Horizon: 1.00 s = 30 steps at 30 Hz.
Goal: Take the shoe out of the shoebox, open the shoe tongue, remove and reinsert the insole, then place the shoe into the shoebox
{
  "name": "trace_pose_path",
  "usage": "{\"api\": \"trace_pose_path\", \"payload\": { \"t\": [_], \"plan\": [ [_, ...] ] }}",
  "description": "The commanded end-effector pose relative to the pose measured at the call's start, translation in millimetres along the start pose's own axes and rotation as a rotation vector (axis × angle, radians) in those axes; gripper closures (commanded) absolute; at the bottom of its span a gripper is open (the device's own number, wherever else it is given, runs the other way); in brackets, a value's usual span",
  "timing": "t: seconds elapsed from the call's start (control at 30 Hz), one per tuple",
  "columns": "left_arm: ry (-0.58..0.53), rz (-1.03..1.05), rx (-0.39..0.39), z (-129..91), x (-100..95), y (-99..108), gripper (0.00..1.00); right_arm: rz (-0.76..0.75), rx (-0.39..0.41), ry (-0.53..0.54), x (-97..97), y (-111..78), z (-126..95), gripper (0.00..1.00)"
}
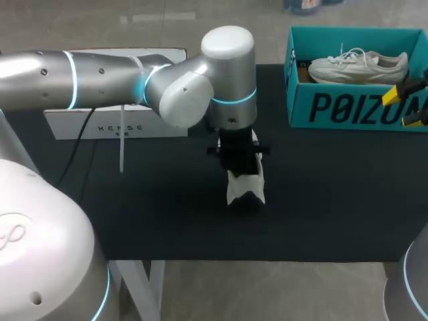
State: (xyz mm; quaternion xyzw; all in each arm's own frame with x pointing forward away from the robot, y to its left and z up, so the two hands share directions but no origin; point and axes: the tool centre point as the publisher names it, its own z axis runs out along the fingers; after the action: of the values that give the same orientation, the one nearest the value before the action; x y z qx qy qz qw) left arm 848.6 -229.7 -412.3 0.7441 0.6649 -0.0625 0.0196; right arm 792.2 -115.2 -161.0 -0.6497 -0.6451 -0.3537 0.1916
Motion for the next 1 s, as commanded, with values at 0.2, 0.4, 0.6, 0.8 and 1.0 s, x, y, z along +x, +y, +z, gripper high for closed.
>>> {"api": "trace_pose_path", "payload": {
  "t": [0.2,0.4,0.6,0.8,1.0],
  "plan": [
    [-0.073,-0.037,-0.001,-8,-5.4,7,1.0,0.001,0.0,-0.002,-0.2,-0.8,0,0.0],
    [-0.079,-0.042,-0.076,-24,-5.5,21,1.0,0.001,0.0,-0.002,-0.2,-0.8,0,0.0],
    [-0.048,-0.059,-0.137,-34,-4.9,33,1.0,0.001,0.0,-0.002,-0.2,-0.8,0,0.0],
    [-0.045,-0.088,-0.157,-45,-5.8,39,0.68,0.001,0.0,-0.002,-0.2,-0.8,0,0.0],
    [-0.006,-0.137,-0.132,-47,-4.4,40,0.0,0.001,0.0,-0.002,-0.2,-0.8,0,0.0]
  ]
}}
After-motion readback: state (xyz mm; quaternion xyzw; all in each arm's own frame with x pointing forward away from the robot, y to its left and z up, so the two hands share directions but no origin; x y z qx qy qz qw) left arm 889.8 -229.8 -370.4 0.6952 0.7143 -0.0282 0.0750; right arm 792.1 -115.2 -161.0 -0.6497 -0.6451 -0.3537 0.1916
